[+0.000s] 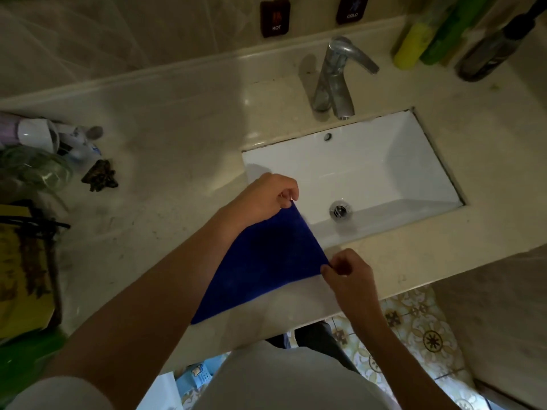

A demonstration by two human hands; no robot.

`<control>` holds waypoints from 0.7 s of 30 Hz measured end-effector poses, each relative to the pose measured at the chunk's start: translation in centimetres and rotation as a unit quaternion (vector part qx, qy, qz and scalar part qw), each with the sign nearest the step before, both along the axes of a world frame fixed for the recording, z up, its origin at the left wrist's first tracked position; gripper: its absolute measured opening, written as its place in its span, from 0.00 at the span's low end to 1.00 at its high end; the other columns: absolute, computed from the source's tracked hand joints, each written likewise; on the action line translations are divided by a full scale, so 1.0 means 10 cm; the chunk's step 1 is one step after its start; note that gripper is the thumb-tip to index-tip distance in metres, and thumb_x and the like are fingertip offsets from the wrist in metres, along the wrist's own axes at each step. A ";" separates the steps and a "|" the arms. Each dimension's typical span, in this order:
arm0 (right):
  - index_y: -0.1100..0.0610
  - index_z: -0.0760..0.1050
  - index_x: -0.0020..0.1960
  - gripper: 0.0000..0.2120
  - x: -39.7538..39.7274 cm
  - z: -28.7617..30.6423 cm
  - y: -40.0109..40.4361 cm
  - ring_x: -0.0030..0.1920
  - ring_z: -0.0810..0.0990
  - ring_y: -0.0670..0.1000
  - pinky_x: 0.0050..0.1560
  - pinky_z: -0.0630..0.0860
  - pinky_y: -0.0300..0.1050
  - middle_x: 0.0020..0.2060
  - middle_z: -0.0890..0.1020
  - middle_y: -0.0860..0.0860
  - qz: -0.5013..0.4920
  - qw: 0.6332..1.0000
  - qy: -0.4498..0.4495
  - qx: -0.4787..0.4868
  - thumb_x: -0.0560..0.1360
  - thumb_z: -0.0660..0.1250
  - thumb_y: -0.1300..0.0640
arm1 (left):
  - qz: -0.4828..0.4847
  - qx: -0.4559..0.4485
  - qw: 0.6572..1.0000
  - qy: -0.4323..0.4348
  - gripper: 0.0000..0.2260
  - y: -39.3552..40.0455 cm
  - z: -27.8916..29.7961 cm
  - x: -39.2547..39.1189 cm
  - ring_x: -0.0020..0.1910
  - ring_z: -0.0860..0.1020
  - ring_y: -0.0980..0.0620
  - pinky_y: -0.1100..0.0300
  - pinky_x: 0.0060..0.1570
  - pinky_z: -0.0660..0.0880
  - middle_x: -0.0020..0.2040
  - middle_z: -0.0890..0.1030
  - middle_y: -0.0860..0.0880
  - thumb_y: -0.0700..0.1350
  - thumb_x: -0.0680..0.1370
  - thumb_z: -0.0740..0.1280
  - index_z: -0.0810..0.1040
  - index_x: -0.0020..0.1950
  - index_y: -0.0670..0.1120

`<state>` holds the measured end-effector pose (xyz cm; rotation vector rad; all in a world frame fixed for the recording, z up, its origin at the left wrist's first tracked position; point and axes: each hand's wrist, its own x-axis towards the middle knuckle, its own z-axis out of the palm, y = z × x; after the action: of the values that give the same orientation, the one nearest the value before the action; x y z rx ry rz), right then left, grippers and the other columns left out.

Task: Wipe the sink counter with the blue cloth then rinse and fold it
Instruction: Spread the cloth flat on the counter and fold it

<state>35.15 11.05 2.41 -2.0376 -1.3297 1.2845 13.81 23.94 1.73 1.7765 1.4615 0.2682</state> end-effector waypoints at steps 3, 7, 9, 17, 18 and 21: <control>0.56 0.74 0.41 0.09 -0.11 0.27 -0.07 0.35 0.76 0.49 0.37 0.74 0.39 0.35 0.79 0.54 0.024 0.999 0.039 0.013 0.72 0.73 0.66 | -0.015 0.022 1.000 -0.015 0.09 -0.09 0.24 -0.23 0.42 0.79 0.60 0.69 0.43 0.72 0.43 0.83 0.51 0.33 0.75 0.69 0.82 0.45 0.46; 0.50 0.76 0.43 0.12 -0.47 0.42 -0.27 0.36 0.79 0.43 0.38 0.76 0.33 0.36 0.81 0.49 0.120 0.988 0.093 0.006 0.72 0.73 0.67 | -0.009 0.038 0.999 -0.010 0.07 -0.46 0.48 -0.74 0.40 0.77 0.60 0.73 0.41 0.68 0.40 0.81 0.53 0.34 0.72 0.72 0.81 0.42 0.46; 0.46 0.74 0.40 0.15 -0.69 0.37 -0.38 0.37 0.78 0.44 0.39 0.74 0.33 0.36 0.80 0.47 0.198 0.977 0.079 0.015 0.72 0.73 0.66 | 0.015 0.025 0.999 0.014 0.08 -0.71 0.50 -1.01 0.41 0.77 0.60 0.72 0.42 0.68 0.41 0.80 0.53 0.34 0.72 0.72 0.81 0.41 0.47; 0.55 0.73 0.49 0.03 -1.57 -0.13 -0.78 0.42 0.75 0.49 0.42 0.71 0.43 0.44 0.78 0.51 0.420 0.901 -0.009 0.106 0.77 0.65 0.61 | 0.153 -0.031 0.987 0.048 0.12 -1.41 0.05 -1.74 0.41 0.80 0.54 0.61 0.43 0.75 0.40 0.82 0.50 0.32 0.71 0.73 0.81 0.39 0.50; 0.58 0.73 0.50 0.02 -1.65 -0.19 -0.81 0.43 0.76 0.52 0.42 0.70 0.44 0.45 0.78 0.54 0.436 0.891 -0.030 0.121 0.77 0.64 0.61 | 0.162 -0.034 0.985 0.048 0.13 -1.45 -0.02 -1.77 0.41 0.80 0.54 0.61 0.44 0.75 0.41 0.82 0.50 0.31 0.71 0.72 0.81 0.40 0.50; 0.60 0.74 0.50 0.04 -1.79 -0.36 -0.85 0.43 0.80 0.59 0.40 0.74 0.50 0.46 0.78 0.57 0.493 0.854 -0.081 0.148 0.77 0.66 0.60 | 0.188 -0.041 0.980 0.045 0.14 -1.52 -0.17 -1.79 0.41 0.78 0.57 0.62 0.45 0.73 0.41 0.81 0.51 0.30 0.72 0.69 0.80 0.40 0.50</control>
<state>17.21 2.52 -1.15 -1.2344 -2.6439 1.1168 -4.08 8.71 0.08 1.4551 1.8443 0.3169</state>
